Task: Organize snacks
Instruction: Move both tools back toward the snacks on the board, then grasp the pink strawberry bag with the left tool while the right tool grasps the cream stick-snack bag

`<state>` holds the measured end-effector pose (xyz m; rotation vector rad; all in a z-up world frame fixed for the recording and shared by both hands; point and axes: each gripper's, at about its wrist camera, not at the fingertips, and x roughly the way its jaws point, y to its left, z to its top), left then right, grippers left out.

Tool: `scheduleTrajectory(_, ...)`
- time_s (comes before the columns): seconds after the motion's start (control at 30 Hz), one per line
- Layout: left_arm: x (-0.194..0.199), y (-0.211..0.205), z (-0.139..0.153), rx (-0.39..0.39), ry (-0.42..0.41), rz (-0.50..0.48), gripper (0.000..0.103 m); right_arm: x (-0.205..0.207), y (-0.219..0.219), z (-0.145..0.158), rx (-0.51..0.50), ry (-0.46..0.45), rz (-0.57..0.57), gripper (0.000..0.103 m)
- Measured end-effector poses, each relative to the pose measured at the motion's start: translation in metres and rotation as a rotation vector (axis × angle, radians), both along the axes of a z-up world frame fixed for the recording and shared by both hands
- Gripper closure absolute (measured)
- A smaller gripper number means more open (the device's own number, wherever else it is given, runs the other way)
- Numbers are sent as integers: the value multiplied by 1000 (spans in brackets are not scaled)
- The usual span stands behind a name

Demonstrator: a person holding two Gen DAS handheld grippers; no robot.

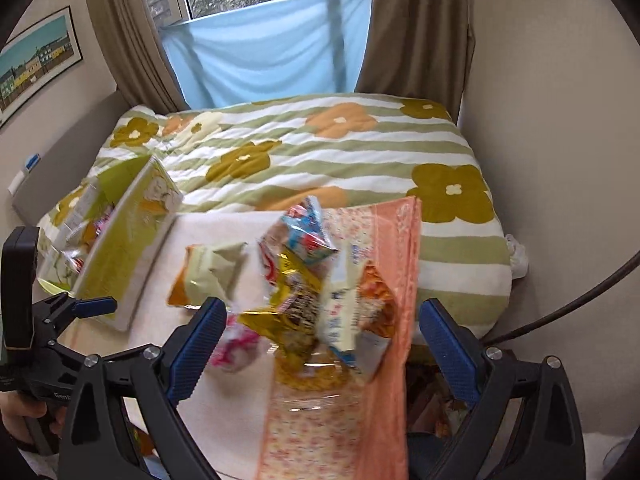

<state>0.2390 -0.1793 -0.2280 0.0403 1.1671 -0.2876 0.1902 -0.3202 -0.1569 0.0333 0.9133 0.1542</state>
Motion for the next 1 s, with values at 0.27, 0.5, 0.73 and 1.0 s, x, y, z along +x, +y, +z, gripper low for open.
scheduleTrajectory(0.27,10,-16,-47,43,75,-17,2,15,-17,-32,-30,19,77,7)
scheduleTrajectory(0.5,27,-37,-76,79,106,-72,2,29,-16,-66,-112,87,149,7)
scheduleTrajectory(0.73,39,-41,-94,96,135,-74,12,38,-14,-86,-180,104,187,7)
scheduleTrajectory(1.0,41,-40,-100,109,144,-72,29,45,1,-92,-274,90,271,7)
